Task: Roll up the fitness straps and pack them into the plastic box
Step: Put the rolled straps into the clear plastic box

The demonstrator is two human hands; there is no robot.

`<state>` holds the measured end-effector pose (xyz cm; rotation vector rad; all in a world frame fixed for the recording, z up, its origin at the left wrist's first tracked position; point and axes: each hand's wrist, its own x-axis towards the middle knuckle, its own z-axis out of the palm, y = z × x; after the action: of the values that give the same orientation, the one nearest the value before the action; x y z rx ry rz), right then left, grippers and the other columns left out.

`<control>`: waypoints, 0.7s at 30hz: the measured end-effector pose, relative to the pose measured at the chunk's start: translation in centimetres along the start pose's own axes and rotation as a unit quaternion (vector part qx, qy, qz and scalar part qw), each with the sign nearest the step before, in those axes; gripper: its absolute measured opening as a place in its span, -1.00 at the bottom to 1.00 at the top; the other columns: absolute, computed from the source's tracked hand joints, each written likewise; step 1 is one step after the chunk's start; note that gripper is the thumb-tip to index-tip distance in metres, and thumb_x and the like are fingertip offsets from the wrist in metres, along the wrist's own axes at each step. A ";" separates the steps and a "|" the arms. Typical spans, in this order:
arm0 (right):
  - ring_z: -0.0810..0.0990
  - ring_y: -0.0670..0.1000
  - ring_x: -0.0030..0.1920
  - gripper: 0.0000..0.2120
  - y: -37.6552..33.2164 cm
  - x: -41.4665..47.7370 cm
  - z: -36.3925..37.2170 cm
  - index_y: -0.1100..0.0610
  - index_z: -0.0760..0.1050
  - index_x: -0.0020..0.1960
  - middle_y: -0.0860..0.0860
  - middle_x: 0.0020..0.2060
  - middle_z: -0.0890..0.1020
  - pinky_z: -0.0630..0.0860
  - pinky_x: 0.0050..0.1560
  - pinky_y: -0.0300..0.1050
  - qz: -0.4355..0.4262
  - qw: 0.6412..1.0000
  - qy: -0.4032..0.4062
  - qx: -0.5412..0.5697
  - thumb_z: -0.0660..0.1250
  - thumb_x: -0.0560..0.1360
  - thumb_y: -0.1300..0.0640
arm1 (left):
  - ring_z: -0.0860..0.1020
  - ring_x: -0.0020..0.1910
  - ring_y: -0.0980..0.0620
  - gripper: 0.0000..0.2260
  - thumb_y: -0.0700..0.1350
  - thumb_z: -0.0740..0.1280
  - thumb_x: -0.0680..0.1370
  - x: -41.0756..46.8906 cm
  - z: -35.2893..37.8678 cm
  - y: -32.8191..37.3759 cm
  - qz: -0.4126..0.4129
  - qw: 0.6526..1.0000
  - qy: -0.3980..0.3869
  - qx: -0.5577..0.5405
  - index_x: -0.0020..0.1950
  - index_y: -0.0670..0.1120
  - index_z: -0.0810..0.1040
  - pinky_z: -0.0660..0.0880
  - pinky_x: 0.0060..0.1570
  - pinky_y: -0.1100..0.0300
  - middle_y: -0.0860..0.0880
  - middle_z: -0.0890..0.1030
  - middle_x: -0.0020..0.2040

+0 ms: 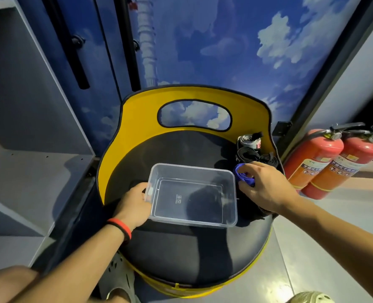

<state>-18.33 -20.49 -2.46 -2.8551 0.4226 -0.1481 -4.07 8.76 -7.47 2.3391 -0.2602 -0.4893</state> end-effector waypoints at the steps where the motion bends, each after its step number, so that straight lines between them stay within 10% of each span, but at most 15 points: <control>1: 0.59 0.11 0.07 -0.61 0.6 -0.6 -0.3 0.06 0.58 0.22 0.02 0.06 0.61 0.57 0.01 0.03 -0.007 1.000 -0.016 -0.023 0.36 0.49 -0.12 | 0.60 -0.06 -0.01 -0.59 -0.36 0.29 0.57 -0.1 0.0 0.0 0.000 1.000 -0.002 0.001 0.36 -0.02 0.51 0.64 -0.03 0.01 0.12 0.57 -0.10; 7: 0.47 0.08 0.07 -0.28 3.9 -4.7 1.0 -0.03 0.50 0.38 0.03 0.15 0.51 0.59 -0.04 -0.03 -0.052 0.971 -0.094 -0.215 0.35 0.33 -0.38 | 0.60 -0.05 -0.06 -0.71 -0.33 0.29 0.58 -0.5 0.2 -0.1 -0.007 1.000 -0.002 0.016 0.14 0.05 0.48 0.64 0.03 -0.10 0.08 0.56 -0.11; 21: 0.38 0.08 0.08 -0.39 1.8 -3.3 -0.5 0.01 0.42 0.28 0.04 0.12 0.31 0.51 -0.16 -0.13 -0.050 0.984 -0.059 -0.160 0.53 0.33 -0.15 | 0.64 -0.05 -0.07 -0.64 -0.31 0.34 0.53 -1.8 -0.2 -0.4 -0.010 1.000 -0.023 0.016 0.29 -0.04 0.55 0.65 0.02 -0.09 0.02 0.62 -0.08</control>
<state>-22.07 -21.32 -2.66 -3.1808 0.3013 0.0775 -5.59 9.78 -7.12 2.3662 -0.2698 -0.5535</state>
